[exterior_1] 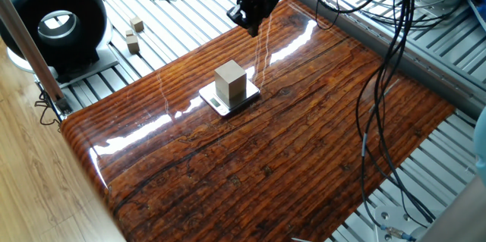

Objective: Remove the object from the scale

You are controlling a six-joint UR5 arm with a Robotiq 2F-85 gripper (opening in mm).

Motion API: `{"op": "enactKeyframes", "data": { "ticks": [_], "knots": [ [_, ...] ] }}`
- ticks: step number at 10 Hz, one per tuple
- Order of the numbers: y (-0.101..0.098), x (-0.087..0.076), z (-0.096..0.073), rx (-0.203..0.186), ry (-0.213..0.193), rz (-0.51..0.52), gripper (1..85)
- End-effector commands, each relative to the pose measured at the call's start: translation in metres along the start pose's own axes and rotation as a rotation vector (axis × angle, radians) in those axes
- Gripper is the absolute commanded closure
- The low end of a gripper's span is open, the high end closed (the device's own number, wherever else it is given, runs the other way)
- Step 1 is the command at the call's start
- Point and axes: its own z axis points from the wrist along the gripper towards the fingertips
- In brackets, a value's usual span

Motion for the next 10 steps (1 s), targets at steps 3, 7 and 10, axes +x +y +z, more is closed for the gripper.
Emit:
{"op": "enactKeyframes", "data": {
  "ticks": [3,7,10],
  "knots": [
    [0.019,-0.009,0.001,-0.068,-0.036,-0.006,84.7],
    [0.015,-0.011,0.002,-0.050,-0.048,-0.054,84.7],
    [0.007,-0.012,0.003,-0.013,-0.049,-0.085,84.7]
  ]
}}
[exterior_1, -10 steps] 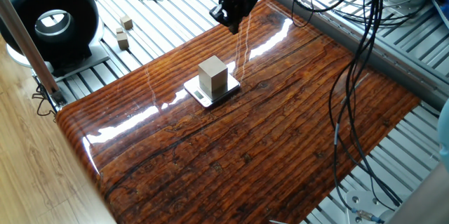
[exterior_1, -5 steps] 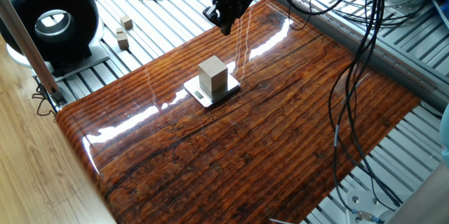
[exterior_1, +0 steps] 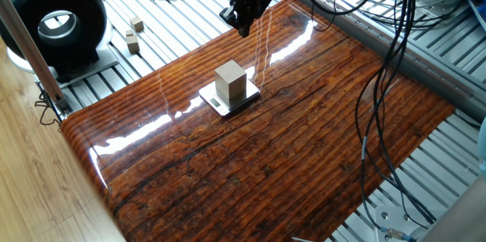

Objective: Remove the object from the scale

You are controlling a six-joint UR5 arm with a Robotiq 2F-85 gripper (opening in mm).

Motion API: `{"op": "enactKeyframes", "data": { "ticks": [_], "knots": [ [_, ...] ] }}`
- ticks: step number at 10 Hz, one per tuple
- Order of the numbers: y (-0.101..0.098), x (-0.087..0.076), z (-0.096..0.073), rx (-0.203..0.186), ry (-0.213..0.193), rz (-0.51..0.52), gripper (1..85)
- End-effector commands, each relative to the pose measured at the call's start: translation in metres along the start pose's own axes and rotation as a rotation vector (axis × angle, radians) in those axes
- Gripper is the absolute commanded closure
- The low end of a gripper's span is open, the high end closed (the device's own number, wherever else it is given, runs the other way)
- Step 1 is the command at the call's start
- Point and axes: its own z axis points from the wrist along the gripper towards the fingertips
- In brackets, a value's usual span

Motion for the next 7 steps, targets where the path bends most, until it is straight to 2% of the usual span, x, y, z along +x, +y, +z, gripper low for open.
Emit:
{"op": "enactKeyframes", "data": {
  "ticks": [1,4,7],
  "knots": [
    [-0.001,-0.003,-0.001,0.004,-0.011,-0.023,84.7],
    [0.001,0.000,0.000,-0.002,0.000,-0.023,84.7],
    [0.011,0.000,0.000,-0.040,0.000,-0.007,84.7]
  ]
}}
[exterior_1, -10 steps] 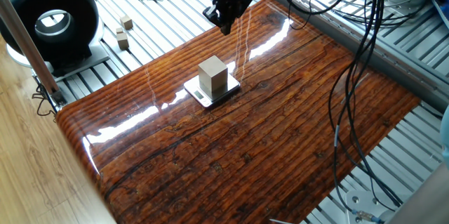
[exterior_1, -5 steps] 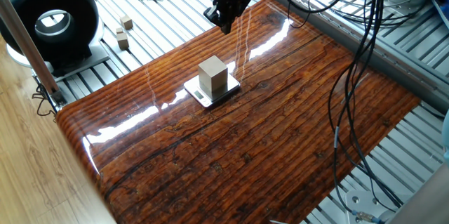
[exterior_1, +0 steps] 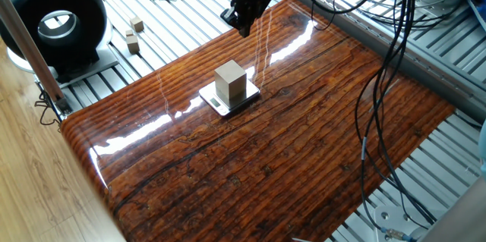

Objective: Remove the object from the scale

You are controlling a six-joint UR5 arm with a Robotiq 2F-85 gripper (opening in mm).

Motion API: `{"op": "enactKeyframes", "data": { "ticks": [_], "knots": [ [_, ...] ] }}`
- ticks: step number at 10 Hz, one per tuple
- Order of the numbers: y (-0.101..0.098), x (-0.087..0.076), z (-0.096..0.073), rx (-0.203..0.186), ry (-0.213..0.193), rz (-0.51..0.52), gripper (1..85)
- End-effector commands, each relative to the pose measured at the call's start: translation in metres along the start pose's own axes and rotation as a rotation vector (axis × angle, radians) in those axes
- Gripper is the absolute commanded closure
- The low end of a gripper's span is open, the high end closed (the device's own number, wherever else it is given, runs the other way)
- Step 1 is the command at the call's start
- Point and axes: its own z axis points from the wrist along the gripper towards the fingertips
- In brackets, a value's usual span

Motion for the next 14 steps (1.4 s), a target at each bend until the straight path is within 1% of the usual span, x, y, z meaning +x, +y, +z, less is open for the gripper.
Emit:
{"op": "enactKeyframes", "data": {
  "ticks": [1,5,7,8,9,10,11,12,13,14],
  "knots": [
    [0.008,0.000,-0.001,-0.033,-0.001,0.012,84.7],
    [0.014,0.000,0.000,-0.047,0.000,0.024,84.7],
    [0.014,0.003,0.000,-0.048,0.011,0.030,84.7],
    [0.014,0.002,0.000,-0.048,0.005,0.033,84.7],
    [0.011,0.000,0.001,-0.039,-0.003,0.039,84.7],
    [0.006,0.000,0.002,-0.018,-0.001,0.016,84.7],
    [0.006,-0.004,0.002,-0.017,-0.017,0.027,84.7],
    [0.003,-0.007,0.002,-0.005,-0.032,0.037,84.7],
    [0.006,-0.005,0.002,-0.017,-0.023,0.027,84.7],
    [0.013,-0.001,0.002,-0.045,-0.008,0.016,84.7]
  ]
}}
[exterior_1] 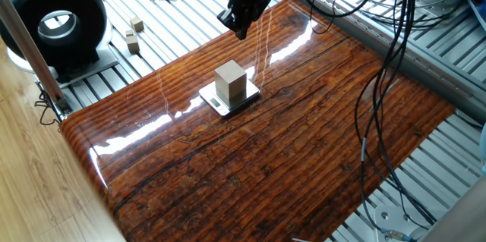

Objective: Remove the object from the scale

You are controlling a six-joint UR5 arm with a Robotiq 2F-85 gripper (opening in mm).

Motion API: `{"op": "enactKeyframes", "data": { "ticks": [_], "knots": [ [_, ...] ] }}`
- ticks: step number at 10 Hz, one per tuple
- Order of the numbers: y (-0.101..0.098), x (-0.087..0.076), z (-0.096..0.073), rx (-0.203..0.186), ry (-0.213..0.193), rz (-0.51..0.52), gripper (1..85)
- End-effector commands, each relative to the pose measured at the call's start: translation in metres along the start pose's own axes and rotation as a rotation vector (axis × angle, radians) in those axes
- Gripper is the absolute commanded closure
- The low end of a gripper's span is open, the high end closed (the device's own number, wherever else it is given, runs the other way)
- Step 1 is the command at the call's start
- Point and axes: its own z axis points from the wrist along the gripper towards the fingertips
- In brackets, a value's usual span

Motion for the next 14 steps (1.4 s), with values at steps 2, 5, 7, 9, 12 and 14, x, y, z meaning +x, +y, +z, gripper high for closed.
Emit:
{"op": "enactKeyframes", "data": {
  "ticks": [2,5,7,9,12,14],
  "knots": [
    [0.008,0.002,0.000,-0.034,0.007,-0.006,84.7],
    [0.004,0.011,0.002,-0.010,0.036,-0.011,84.7],
    [0.007,0.014,0.008,-0.017,0.036,-0.010,84.7],
    [0.013,0.020,0.019,-0.020,0.032,-0.005,84.7],
    [0.026,0.028,0.029,-0.020,0.030,0.000,84.7],
    [0.021,0.037,0.023,-0.020,0.076,-0.033,84.7]
  ]
}}
